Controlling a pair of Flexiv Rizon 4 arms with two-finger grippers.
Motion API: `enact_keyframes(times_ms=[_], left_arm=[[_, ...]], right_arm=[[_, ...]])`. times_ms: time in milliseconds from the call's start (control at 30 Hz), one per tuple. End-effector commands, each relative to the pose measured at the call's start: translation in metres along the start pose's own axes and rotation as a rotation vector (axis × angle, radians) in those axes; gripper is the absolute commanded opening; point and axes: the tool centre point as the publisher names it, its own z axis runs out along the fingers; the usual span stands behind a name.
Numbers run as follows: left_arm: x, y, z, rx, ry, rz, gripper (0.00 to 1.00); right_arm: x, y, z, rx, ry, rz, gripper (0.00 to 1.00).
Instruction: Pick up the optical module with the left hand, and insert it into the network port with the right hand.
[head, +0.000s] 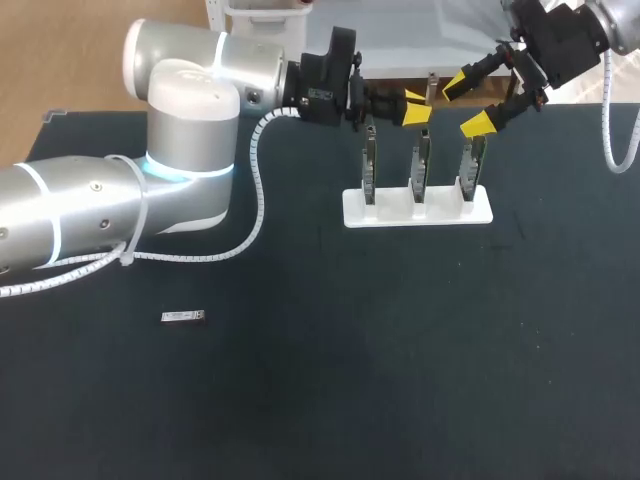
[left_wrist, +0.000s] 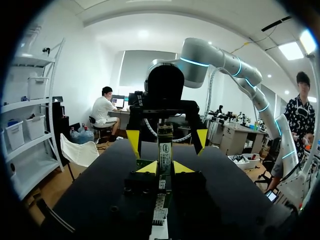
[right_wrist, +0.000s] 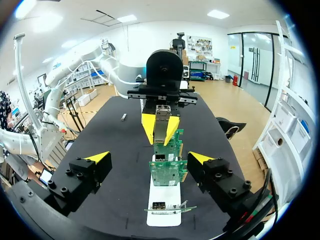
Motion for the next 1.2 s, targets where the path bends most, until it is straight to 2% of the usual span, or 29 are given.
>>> enact_keyframes(times_ms=[33, 1200], left_arm=[[0.0003, -0.0002, 0.0008, 0.003, 0.002, -0.002, 0.0], [0.0047, 0.0045, 0.0049, 0.029, 0.001, -0.024, 0.0]], right_arm=[[-0.0002, 0.0003, 0.0005, 0.002, 0.0, 0.0, 1.0], [-0.0002, 0.0003, 0.0005, 0.002, 0.0, 0.0, 1.0]])
